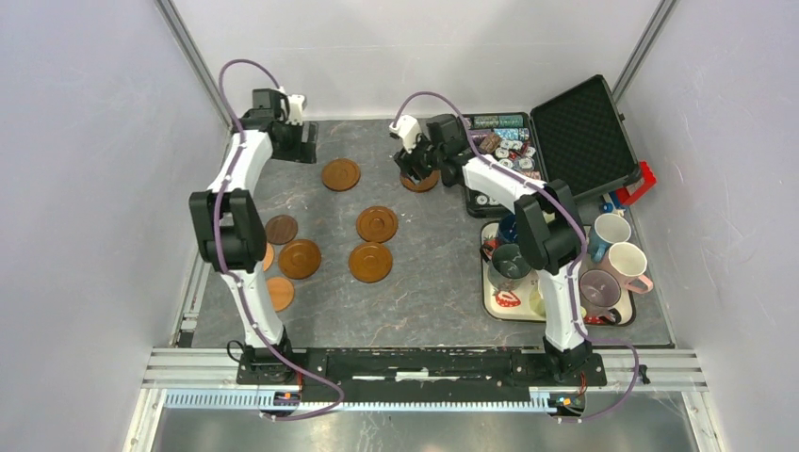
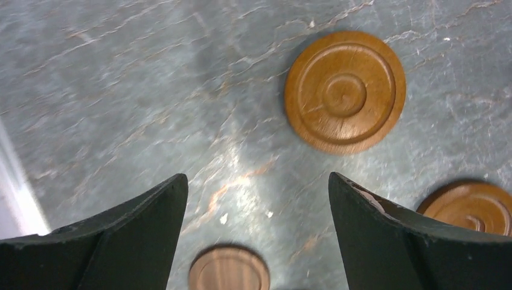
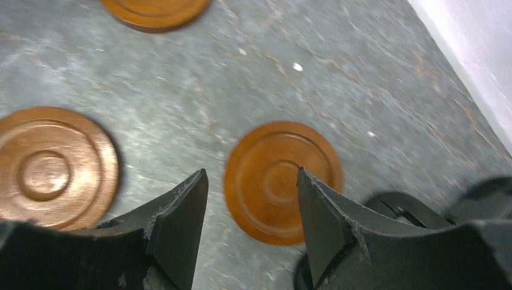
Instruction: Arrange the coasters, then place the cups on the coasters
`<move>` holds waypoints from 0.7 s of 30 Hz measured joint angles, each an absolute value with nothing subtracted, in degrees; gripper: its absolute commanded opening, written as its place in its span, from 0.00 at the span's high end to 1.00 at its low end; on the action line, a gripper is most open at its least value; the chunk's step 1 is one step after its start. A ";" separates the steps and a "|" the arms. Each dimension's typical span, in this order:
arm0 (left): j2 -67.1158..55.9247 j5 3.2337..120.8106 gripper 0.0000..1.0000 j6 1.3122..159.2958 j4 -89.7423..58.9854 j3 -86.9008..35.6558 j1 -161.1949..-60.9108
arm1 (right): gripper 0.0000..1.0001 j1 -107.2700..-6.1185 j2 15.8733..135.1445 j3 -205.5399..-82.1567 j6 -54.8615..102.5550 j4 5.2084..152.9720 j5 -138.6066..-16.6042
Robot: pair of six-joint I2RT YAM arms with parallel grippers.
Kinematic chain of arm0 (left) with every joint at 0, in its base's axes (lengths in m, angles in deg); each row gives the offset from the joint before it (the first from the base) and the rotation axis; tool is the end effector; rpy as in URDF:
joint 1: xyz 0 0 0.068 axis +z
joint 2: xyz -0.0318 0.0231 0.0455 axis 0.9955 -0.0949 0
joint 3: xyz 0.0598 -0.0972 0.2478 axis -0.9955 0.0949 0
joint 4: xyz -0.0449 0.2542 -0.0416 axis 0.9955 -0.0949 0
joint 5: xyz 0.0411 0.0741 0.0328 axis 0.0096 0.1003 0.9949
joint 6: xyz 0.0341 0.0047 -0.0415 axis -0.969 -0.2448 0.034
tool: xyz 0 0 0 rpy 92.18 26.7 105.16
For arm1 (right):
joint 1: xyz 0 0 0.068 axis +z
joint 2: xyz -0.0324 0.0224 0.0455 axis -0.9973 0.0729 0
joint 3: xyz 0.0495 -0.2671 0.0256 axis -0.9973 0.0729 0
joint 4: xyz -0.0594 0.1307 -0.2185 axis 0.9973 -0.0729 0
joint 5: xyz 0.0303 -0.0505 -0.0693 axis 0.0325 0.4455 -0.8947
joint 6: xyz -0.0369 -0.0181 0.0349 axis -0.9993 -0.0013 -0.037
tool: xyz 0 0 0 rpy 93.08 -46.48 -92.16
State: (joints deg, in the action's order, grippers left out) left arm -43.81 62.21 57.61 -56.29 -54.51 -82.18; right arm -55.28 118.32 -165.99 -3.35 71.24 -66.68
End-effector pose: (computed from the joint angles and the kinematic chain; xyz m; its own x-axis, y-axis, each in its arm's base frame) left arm 0.4460 0.0136 0.2753 -0.7569 0.1597 -0.6337 0.1962 0.9805 0.0128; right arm 0.4269 0.2650 0.2176 -0.2116 -0.5081 -0.8349 -0.8334 0.5401 -0.1175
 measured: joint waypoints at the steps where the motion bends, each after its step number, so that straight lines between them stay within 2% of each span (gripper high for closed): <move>1: -45.85 62.27 0.07 58.09 -56.31 -55.97 -82.99 | 0.38 -56.13 118.32 -165.99 -3.33 71.72 -67.88; 10: -58.78 64.02 0.13 61.15 -56.94 -61.72 -88.48 | 0.42 -57.88 121.80 -167.41 -4.07 72.57 -72.60; 16: -60.69 65.51 0.28 61.22 -58.04 -63.30 -88.80 | 0.45 -57.88 124.79 -167.41 -5.32 72.35 -73.10; 21: -62.68 65.79 0.34 61.19 -58.76 -64.89 -89.53 | 0.45 -57.88 126.83 -167.87 -5.91 72.75 -73.28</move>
